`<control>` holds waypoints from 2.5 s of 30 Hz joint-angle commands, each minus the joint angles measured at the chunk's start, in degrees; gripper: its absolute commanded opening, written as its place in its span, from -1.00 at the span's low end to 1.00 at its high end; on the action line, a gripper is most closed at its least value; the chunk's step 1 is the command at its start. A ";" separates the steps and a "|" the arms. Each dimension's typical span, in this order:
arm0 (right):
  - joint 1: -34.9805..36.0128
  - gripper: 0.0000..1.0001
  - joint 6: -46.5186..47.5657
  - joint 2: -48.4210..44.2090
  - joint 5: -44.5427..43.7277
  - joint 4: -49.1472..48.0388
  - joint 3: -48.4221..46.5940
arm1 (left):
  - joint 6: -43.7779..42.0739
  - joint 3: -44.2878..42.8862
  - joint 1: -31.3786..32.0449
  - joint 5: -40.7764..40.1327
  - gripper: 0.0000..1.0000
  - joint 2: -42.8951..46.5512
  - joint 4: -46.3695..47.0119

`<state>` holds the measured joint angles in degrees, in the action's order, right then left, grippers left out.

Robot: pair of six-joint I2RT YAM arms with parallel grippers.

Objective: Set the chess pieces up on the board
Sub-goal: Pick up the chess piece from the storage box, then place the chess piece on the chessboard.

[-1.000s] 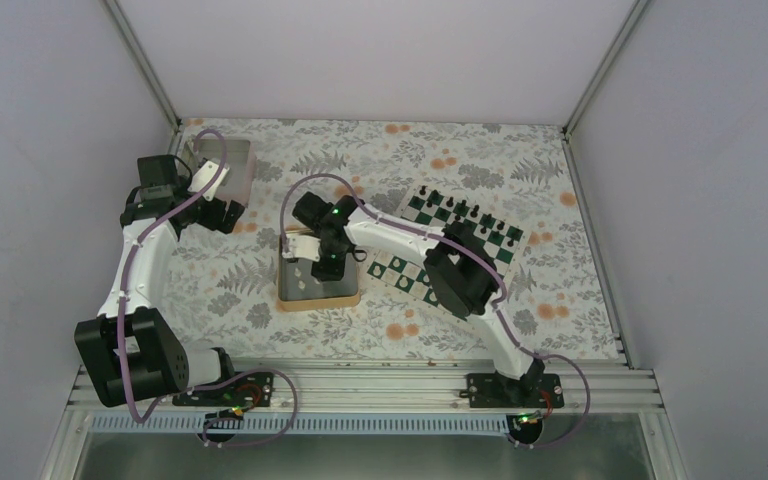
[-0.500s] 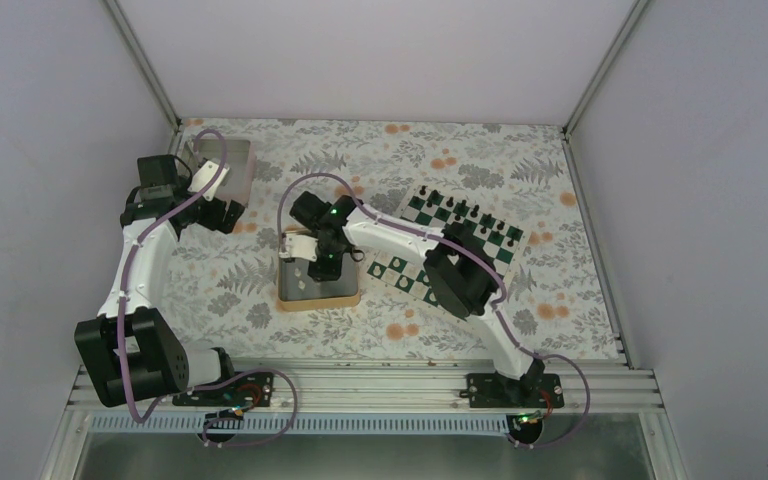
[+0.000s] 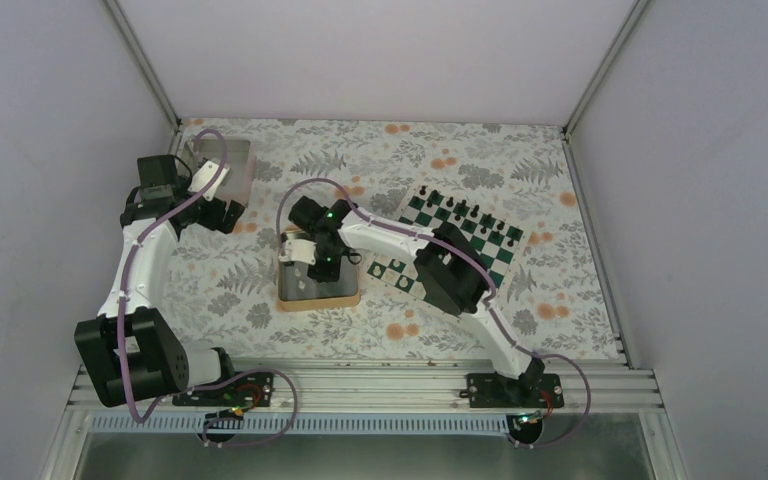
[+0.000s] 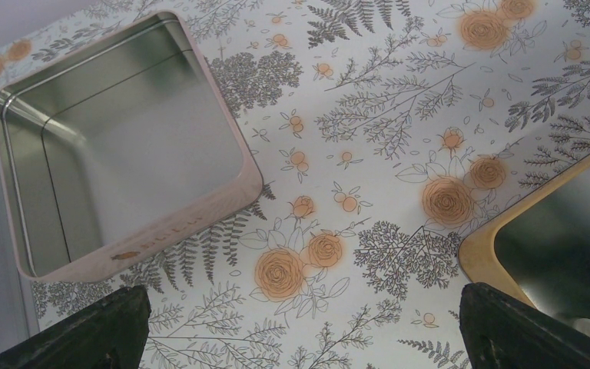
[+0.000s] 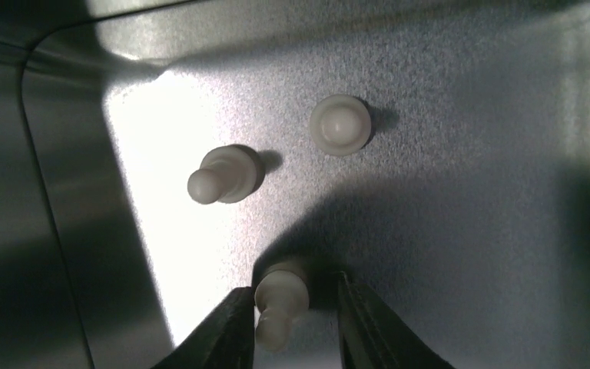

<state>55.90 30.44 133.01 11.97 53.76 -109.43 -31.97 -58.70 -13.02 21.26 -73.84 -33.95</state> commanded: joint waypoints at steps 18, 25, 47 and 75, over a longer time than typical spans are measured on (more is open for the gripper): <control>-2.56 -0.78 -1.36 -13.31 -1.49 1.26 4.00 | -0.61 -0.11 -0.28 1.16 1.00 1.00 0.56; -7.38 -0.78 -3.19 -26.10 -3.58 2.80 10.69 | -0.62 -0.48 -0.26 1.12 1.00 0.95 0.41; -32.39 -0.78 1.07 -55.50 -5.44 -6.47 56.75 | -0.67 -0.67 -0.24 1.71 1.00 0.44 0.03; -37.68 -0.77 4.59 -53.70 -0.13 -13.06 66.92 | -0.88 -1.07 -0.17 2.05 1.00 -1.52 -0.91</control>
<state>18.65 34.37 78.19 10.57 41.71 -42.63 -32.16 -58.70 -13.02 21.69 -74.85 -34.61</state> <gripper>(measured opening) 0.118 0.999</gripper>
